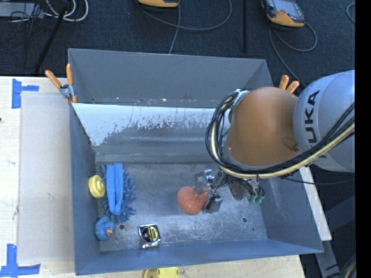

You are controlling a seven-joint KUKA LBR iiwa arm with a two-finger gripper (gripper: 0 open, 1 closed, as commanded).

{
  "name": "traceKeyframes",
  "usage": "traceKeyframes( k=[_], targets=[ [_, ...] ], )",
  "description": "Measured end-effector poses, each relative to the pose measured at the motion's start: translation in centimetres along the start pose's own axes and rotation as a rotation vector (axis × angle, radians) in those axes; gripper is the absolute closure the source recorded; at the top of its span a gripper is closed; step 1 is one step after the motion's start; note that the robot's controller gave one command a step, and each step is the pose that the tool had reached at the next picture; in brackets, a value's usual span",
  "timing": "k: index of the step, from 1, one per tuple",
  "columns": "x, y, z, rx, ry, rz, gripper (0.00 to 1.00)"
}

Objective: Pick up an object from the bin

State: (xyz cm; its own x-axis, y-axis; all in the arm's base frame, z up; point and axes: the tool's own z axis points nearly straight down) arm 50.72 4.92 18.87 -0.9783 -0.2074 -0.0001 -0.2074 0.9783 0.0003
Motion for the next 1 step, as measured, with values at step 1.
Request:
traceKeyframes(
  k=[1],
  targets=[
    [2.63,-0.09,-10.17,0.000,-0.001,0.009,1.00]
  ],
)
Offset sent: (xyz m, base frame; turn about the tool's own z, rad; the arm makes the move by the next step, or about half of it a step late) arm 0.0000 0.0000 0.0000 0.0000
